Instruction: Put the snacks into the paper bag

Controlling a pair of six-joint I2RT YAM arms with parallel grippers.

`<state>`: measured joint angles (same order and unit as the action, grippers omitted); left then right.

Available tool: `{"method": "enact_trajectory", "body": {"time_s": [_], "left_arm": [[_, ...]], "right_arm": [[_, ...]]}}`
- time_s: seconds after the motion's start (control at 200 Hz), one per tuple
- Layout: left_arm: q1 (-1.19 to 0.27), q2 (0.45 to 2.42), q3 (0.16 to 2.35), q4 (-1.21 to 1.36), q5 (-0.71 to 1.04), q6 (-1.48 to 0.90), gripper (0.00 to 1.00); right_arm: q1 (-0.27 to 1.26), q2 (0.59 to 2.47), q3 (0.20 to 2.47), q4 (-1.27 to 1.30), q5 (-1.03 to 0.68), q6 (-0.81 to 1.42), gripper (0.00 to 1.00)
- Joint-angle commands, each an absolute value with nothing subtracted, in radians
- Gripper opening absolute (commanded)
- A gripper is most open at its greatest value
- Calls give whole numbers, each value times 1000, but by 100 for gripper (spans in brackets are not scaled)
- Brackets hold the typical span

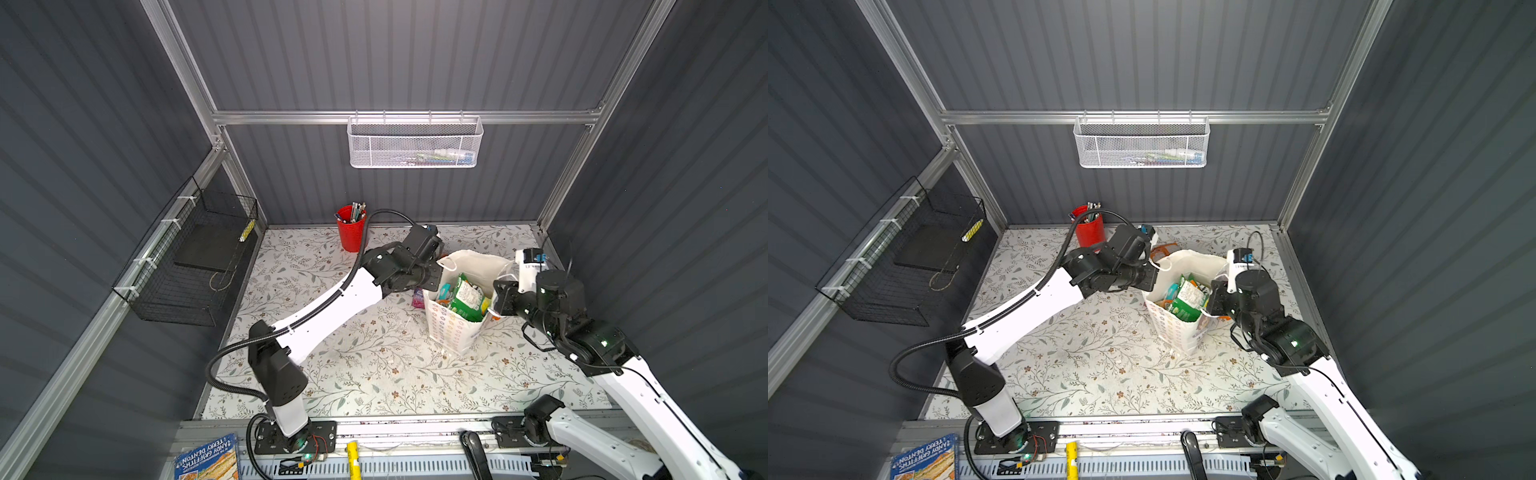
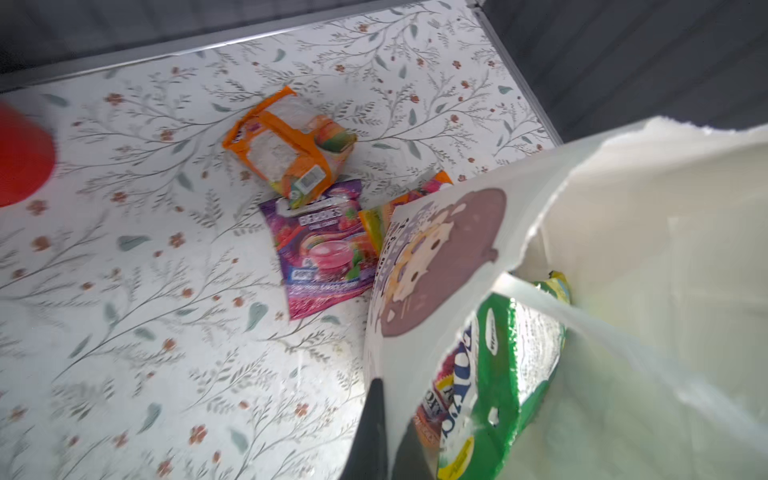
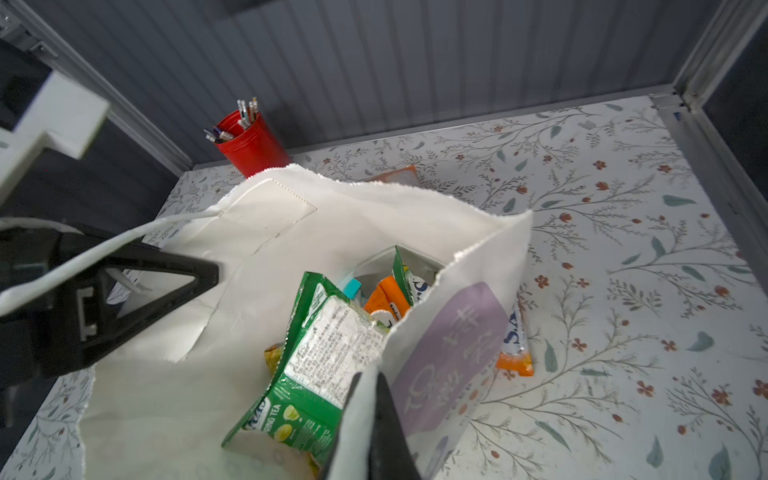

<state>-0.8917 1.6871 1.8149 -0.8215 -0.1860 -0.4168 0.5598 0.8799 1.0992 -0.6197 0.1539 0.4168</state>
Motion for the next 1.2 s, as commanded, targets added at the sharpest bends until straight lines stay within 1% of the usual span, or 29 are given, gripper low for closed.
{"method": "enact_trajectory", "body": {"time_s": [0.0, 0.135, 0.245, 0.42, 0.545, 0.605, 0.65, 0.7, 0.73, 0.751, 0.791, 0.851, 0.861, 0.986, 1.086, 1.196], "left_arm": [[-832, 1543, 1803, -827, -404, -460, 0], [-825, 1459, 1763, -859, -488, -443, 0], [-823, 1417, 1712, -894, -553, -445, 0], [-818, 1351, 1665, -938, -557, -464, 0], [-810, 1302, 1531, -896, -654, -464, 0], [-797, 1300, 1471, -875, -641, -471, 0], [-791, 1304, 1445, -867, -621, -478, 0], [-787, 1308, 1427, -865, -600, -480, 0], [-784, 1307, 1424, -863, -597, -478, 0], [-784, 1304, 1424, -861, -596, -473, 0], [-785, 1292, 1372, -846, -598, -461, 0], [-784, 1265, 1318, -793, -597, -444, 0], [-784, 1261, 1311, -785, -596, -442, 0], [-766, 1237, 1301, -784, -591, -413, 0], [-746, 1196, 1278, -756, -642, -391, 0], [-731, 1210, 1264, -736, -602, -402, 0]], "right_arm": [[640, 975, 1262, -567, 149, 404, 0], [713, 1145, 1414, -568, 145, 422, 0], [731, 1277, 1504, -584, 146, 444, 0], [735, 1435, 1590, -586, 136, 468, 0], [744, 1526, 1643, -593, 137, 480, 1], [750, 1551, 1655, -582, 122, 474, 8], [757, 1552, 1655, -557, 120, 470, 21], [766, 1549, 1662, -540, 128, 467, 30], [773, 1551, 1676, -543, 135, 465, 41], [776, 1552, 1685, -548, 137, 463, 51], [779, 1554, 1700, -554, 123, 461, 67], [779, 1549, 1711, -558, 106, 465, 96], [779, 1547, 1712, -557, 105, 466, 98], [779, 1504, 1703, -564, 131, 474, 99], [776, 1455, 1673, -587, 210, 466, 99], [765, 1391, 1622, -618, 301, 452, 99]]}}
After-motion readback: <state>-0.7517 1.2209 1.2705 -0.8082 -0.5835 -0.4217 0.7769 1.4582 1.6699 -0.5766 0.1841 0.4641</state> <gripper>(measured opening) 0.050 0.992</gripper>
